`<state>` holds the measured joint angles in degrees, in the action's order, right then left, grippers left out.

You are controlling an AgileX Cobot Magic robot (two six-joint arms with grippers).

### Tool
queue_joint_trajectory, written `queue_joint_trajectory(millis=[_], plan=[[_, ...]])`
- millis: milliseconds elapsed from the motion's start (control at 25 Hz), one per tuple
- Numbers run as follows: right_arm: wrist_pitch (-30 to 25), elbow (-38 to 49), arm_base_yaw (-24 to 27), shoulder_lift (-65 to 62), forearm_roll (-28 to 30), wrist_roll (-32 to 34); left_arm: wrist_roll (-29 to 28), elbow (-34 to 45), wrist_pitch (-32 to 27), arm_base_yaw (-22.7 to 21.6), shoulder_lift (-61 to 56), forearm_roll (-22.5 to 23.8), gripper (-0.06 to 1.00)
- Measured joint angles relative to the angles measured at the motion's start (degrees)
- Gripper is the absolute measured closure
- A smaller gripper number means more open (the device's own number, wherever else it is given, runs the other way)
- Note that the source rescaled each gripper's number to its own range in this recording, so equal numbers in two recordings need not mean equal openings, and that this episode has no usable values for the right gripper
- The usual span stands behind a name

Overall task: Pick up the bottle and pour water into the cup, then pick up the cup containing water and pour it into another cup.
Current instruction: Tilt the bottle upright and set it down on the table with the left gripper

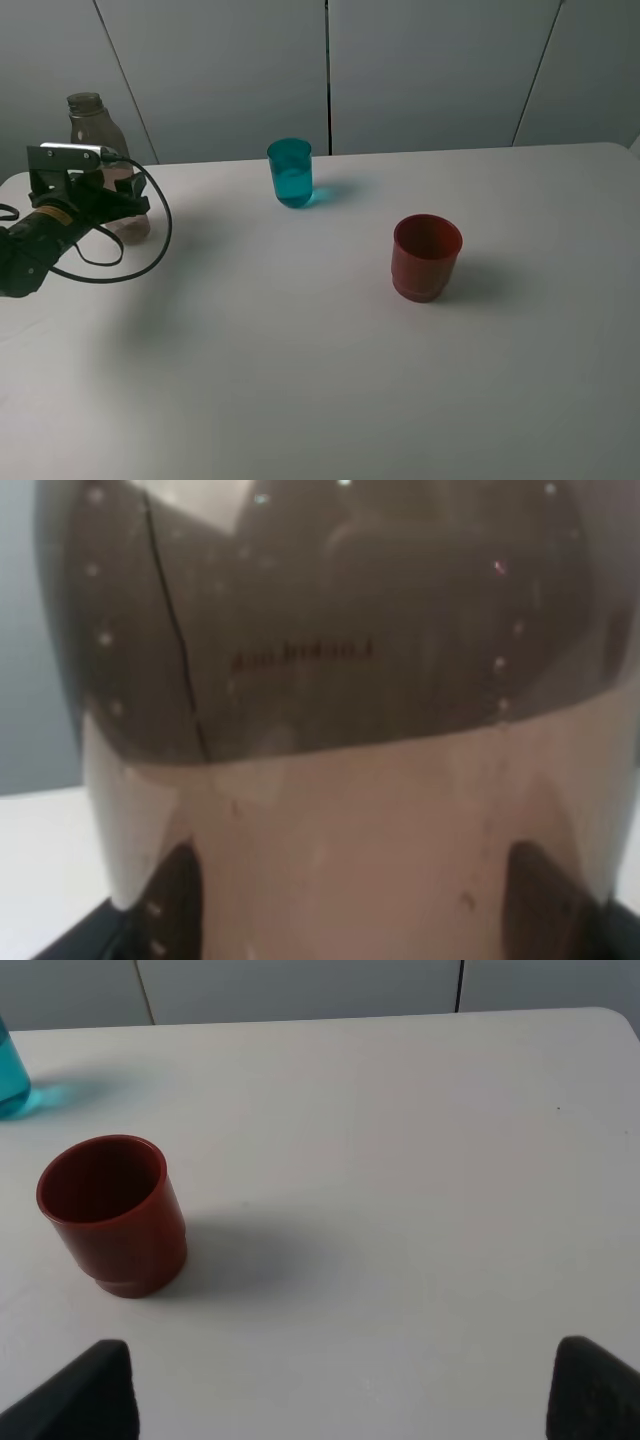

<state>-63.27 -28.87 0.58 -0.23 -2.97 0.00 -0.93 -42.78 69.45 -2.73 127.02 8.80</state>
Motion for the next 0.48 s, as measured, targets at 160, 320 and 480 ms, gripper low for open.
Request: queue_joint_trajectory(millis=[160, 320, 480], plan=[[0.0, 0.0, 0.0, 0.0, 0.0, 0.0, 1.4, -0.5, 0.1, 0.0, 0.2, 0.2, 0.94], [0.0, 0.0, 0.0, 0.0, 0.0, 0.0, 1.9, -0.5, 0.1, 0.0, 0.2, 0.3, 0.94], [0.0, 0.0, 0.0, 0.0, 0.0, -0.3, 2.4, -0.5, 0.1, 0.0, 0.2, 0.3, 0.94]])
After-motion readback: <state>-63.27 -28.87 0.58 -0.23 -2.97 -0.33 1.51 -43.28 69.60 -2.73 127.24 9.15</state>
